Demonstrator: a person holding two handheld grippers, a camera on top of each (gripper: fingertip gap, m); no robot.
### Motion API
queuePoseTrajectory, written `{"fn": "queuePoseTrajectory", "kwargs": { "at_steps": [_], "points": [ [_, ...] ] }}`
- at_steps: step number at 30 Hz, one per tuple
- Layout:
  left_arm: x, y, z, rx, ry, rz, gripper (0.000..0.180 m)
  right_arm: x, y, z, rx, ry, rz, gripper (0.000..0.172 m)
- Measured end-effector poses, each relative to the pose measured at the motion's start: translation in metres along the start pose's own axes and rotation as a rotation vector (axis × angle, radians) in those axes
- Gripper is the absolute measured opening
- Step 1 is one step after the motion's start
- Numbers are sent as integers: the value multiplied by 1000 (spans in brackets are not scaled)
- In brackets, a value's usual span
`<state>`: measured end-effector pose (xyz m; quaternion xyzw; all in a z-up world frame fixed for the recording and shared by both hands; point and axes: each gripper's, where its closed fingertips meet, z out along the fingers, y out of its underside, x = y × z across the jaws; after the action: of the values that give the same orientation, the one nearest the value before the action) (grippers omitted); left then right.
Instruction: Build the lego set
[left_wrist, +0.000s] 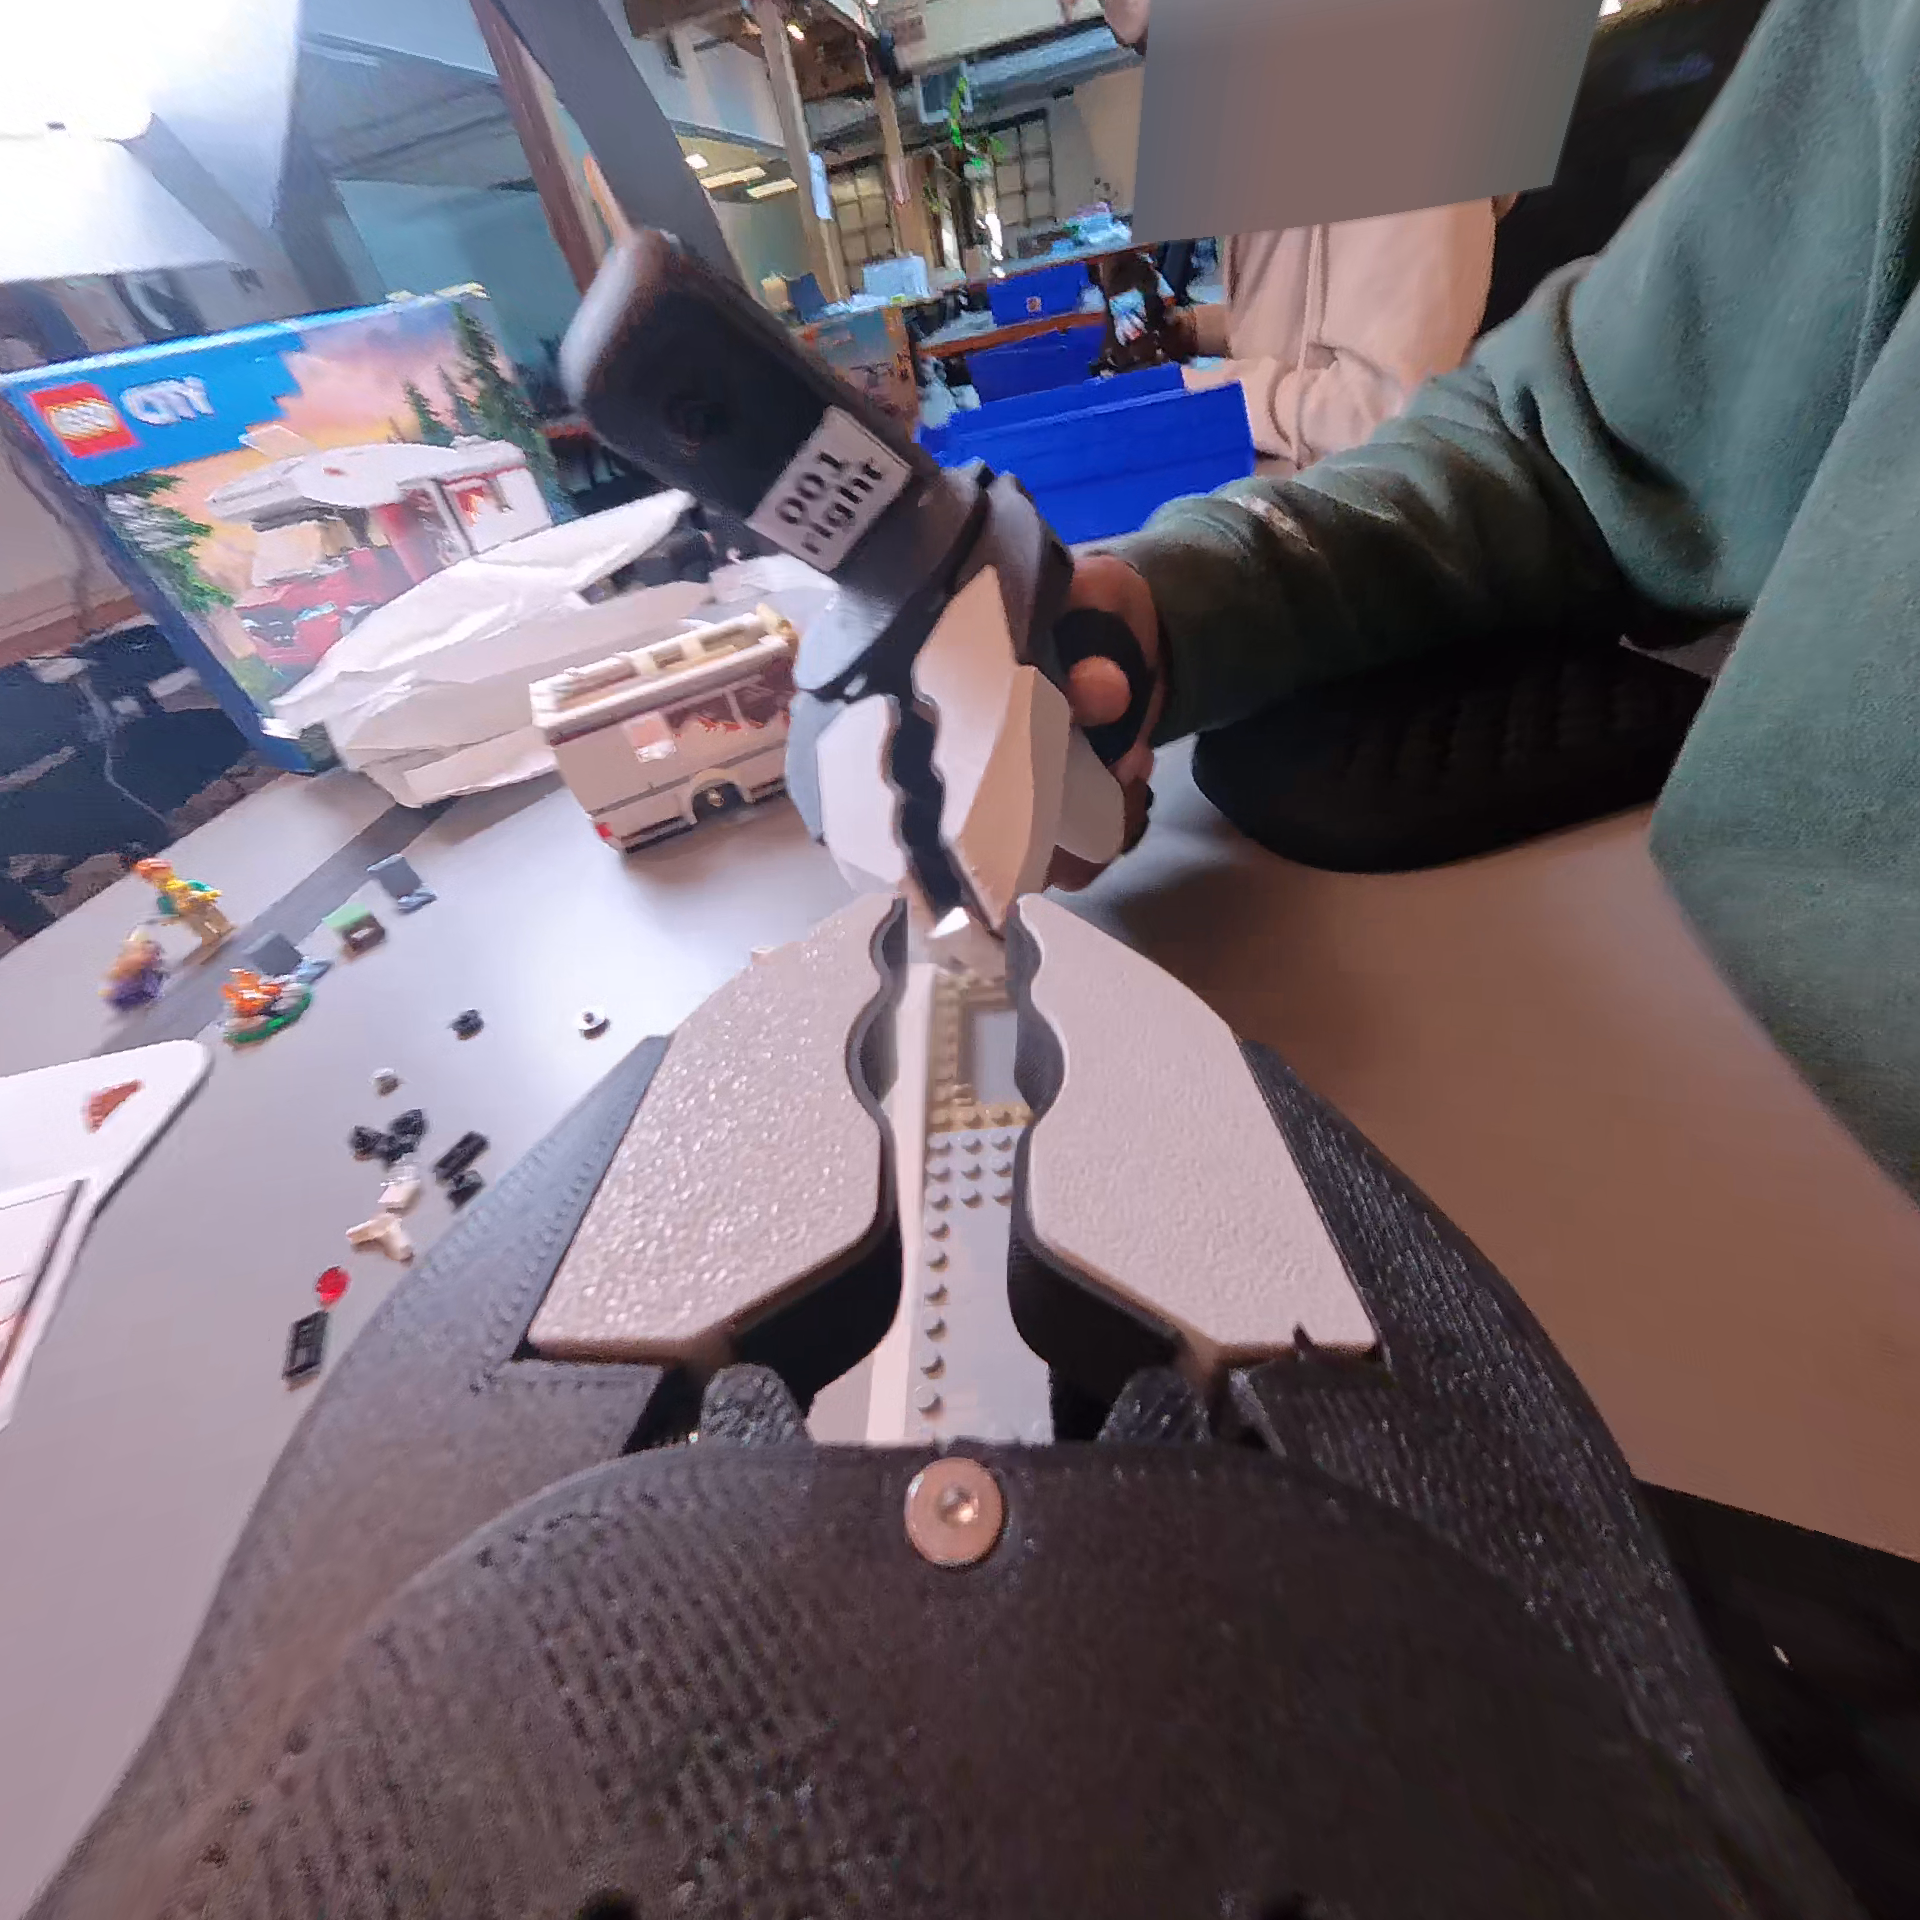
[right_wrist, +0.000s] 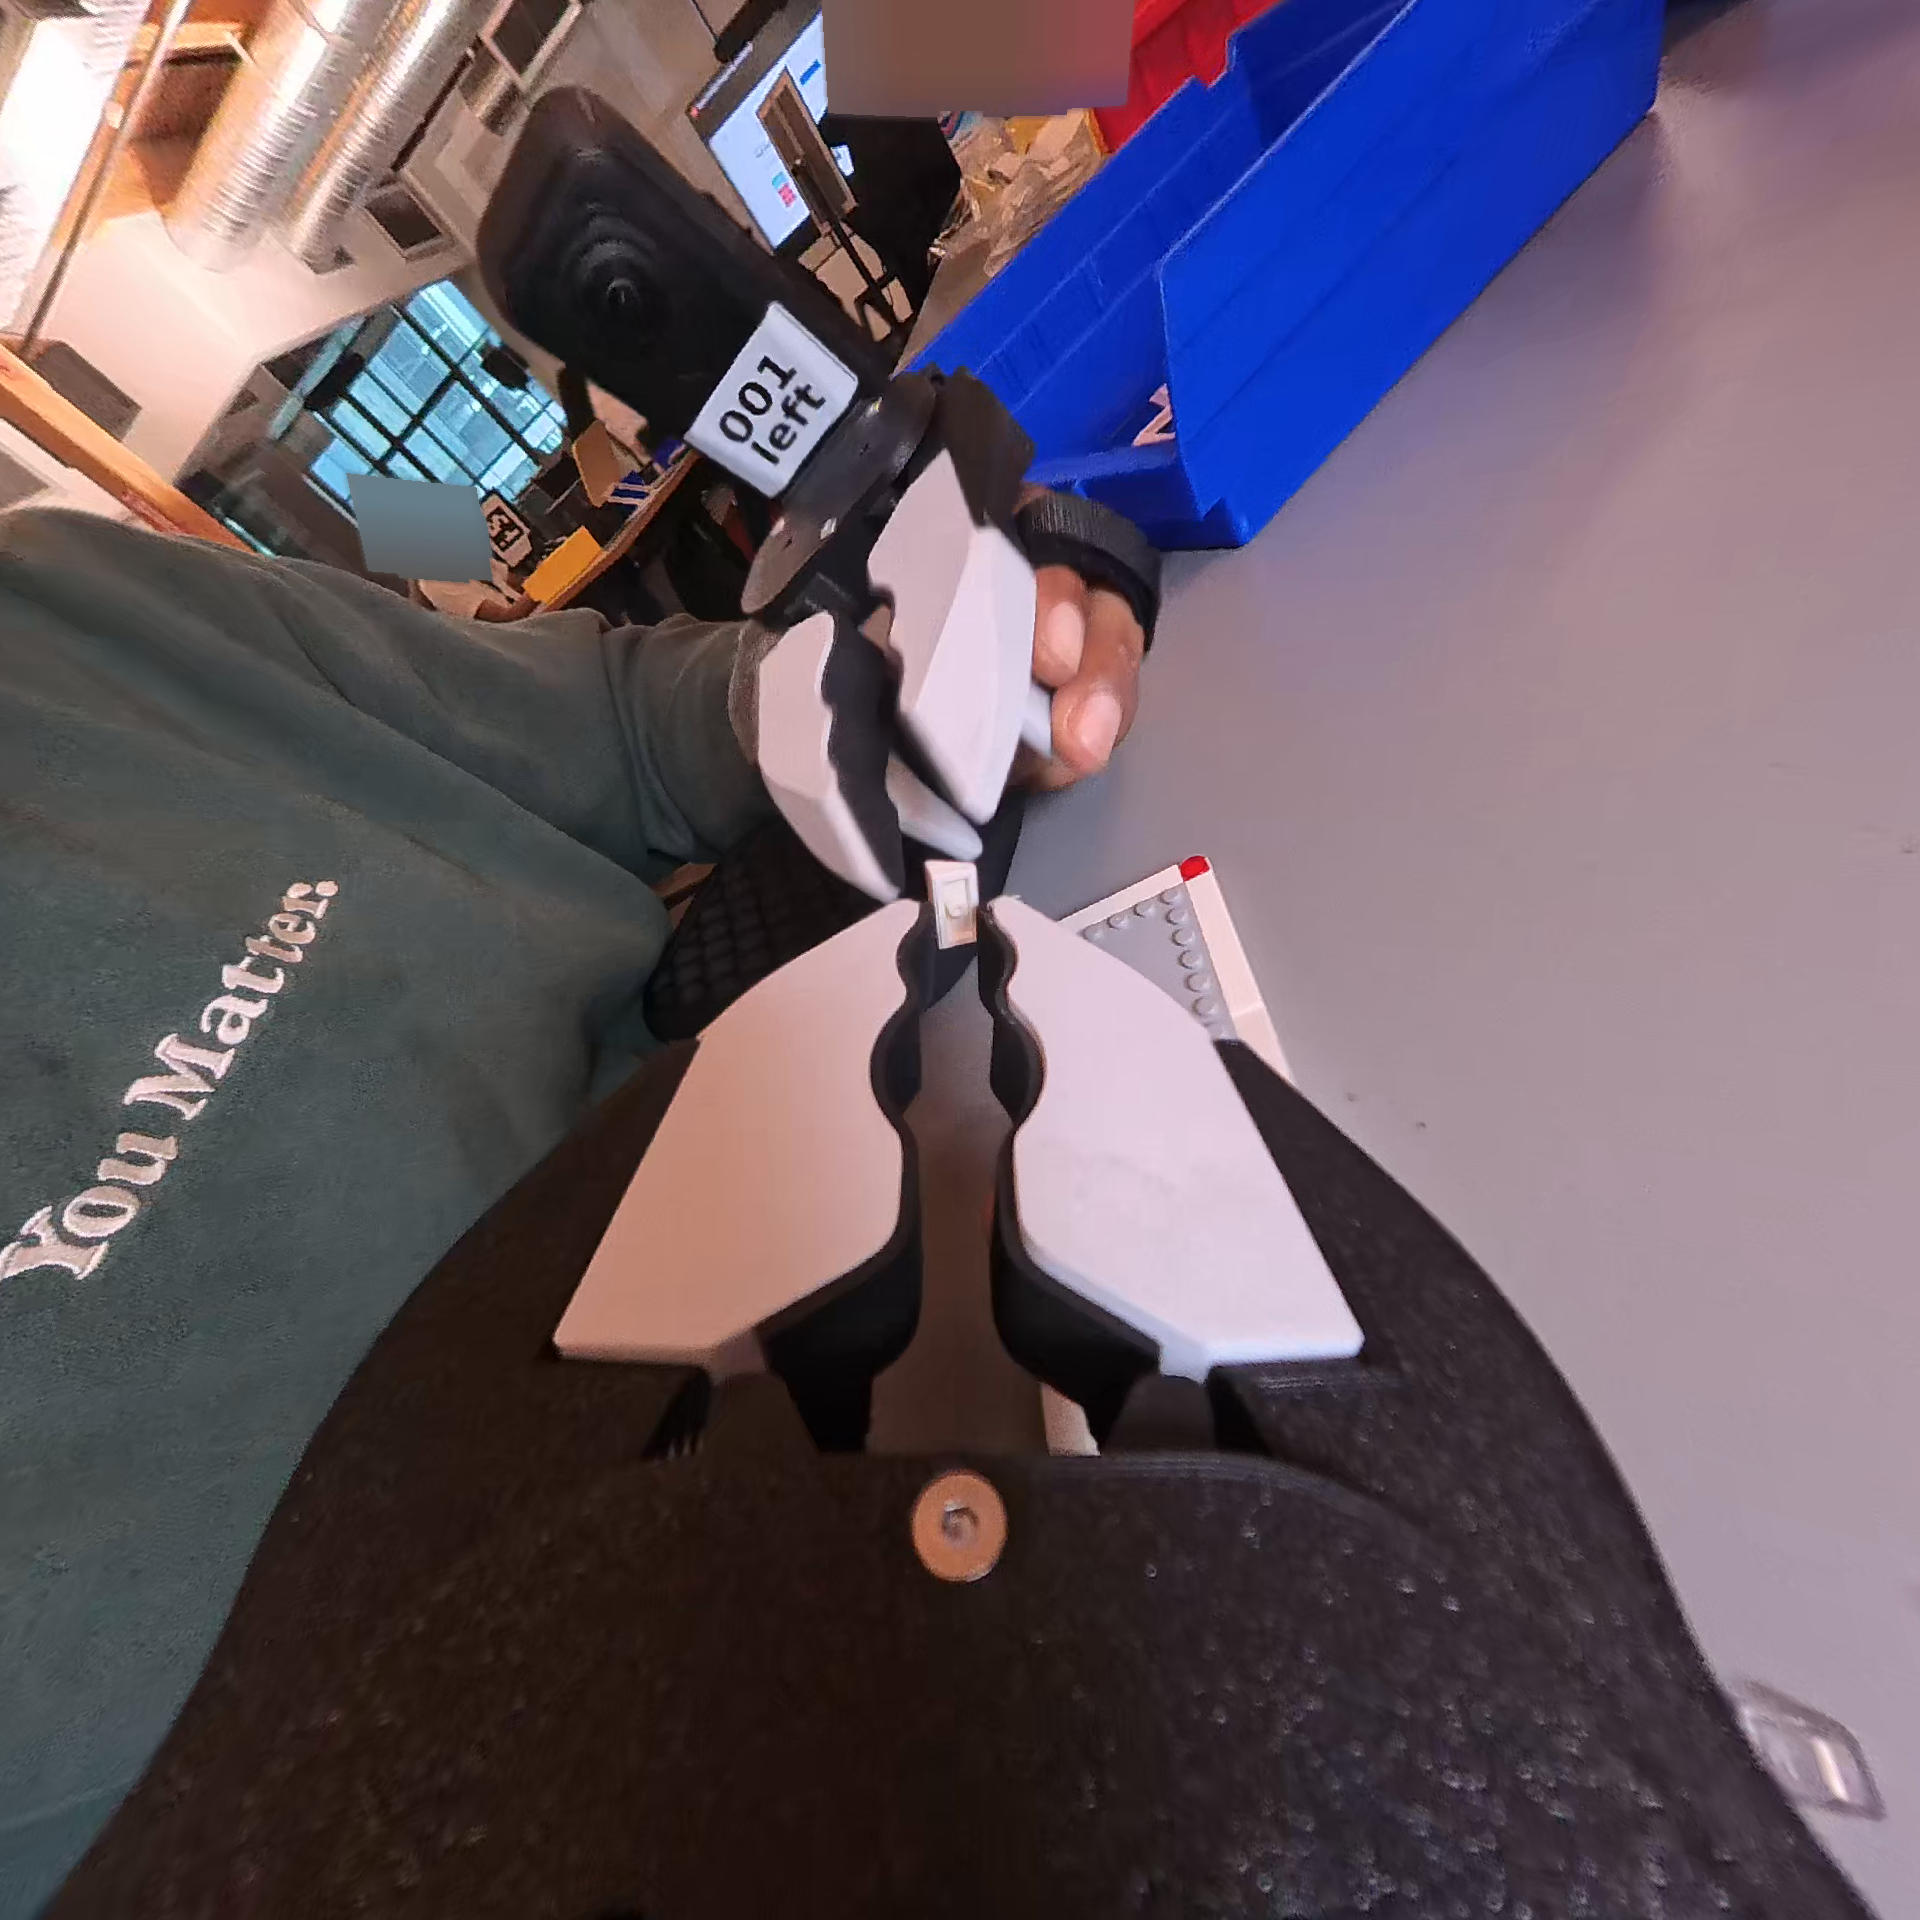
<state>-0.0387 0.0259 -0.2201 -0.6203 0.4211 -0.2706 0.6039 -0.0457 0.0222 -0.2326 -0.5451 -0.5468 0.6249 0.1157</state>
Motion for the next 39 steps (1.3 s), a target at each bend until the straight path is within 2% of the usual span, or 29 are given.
{"fn": "queuePoseTrajectory", "kwargs": {
  "at_steps": [2,3,5,8,9,11,12,13,14,16,18,22,24,26,27,28,30,33,35,39],
  "points": [
    [-30,-15,-8,56,-111,-24,17,3,-7,-5,27,27,-13,7],
    [-57,-25,-15,78,-222,-46,13,4,-11,-8,45,35,-12,7],
    [-125,-44,-35,56,-518,-57,10,6,-18,-14,79,48,-12,7],
    [-226,-63,-80,-59,-980,-8,9,5,-23,-20,121,50,-4,7],
    [-253,-69,-90,-77,-1070,-6,11,4,-24,-22,128,53,-3,7],
    [-300,-74,-102,-119,-1175,-5,13,3,-25,-27,137,68,-16,7],
    [-320,-70,-100,-168,-1178,-6,15,2,-26,-30,142,74,-23,7],
    [-336,-61,-95,-235,-1160,-17,24,0,-27,-32,149,78,-27,7],
    [-345,-52,-87,-288,-1120,-27,25,-1,-28,-35,158,81,-29,7],
    [-355,-40,-74,-370,-1076,7,17,-2,-30,-41,174,86,-35,6],
    [-356,-38,-69,-429,-1088,117,1,-2,-32,-46,184,94,-42,7],
    [-350,-32,-62,-480,-1065,233,2,1,-31,-47,184,90,-29,7],
    [-349,-32,-62,-468,-1036,211,2,2,-29,-46,176,89,-25,7],
    [-347,-33,-64,-462,-1023,185,14,2,-28,-45,173,91,-29,7],
    [-343,-40,-68,-423,-1042,169,27,1,-29,-45,174,93,-31,7],
    [-335,-50,-71,-348,-1048,136,33,1,-29,-45,177,94,-33,7],
    [-307,-69,-71,-157,-1005,23,33,2,-30,-47,184,95,-30,7],
    [-257,-70,-67,6,-886,-126,27,3,-31,-48,198,94,-17,7],
    [-214,-61,-54,59,-737,-174,23,4,-31,-48,207,90,-7,7],
    [-117,-34,-24,51,-389,-166,8,1,-29,-44,203,61,17,6]
  ]
}}
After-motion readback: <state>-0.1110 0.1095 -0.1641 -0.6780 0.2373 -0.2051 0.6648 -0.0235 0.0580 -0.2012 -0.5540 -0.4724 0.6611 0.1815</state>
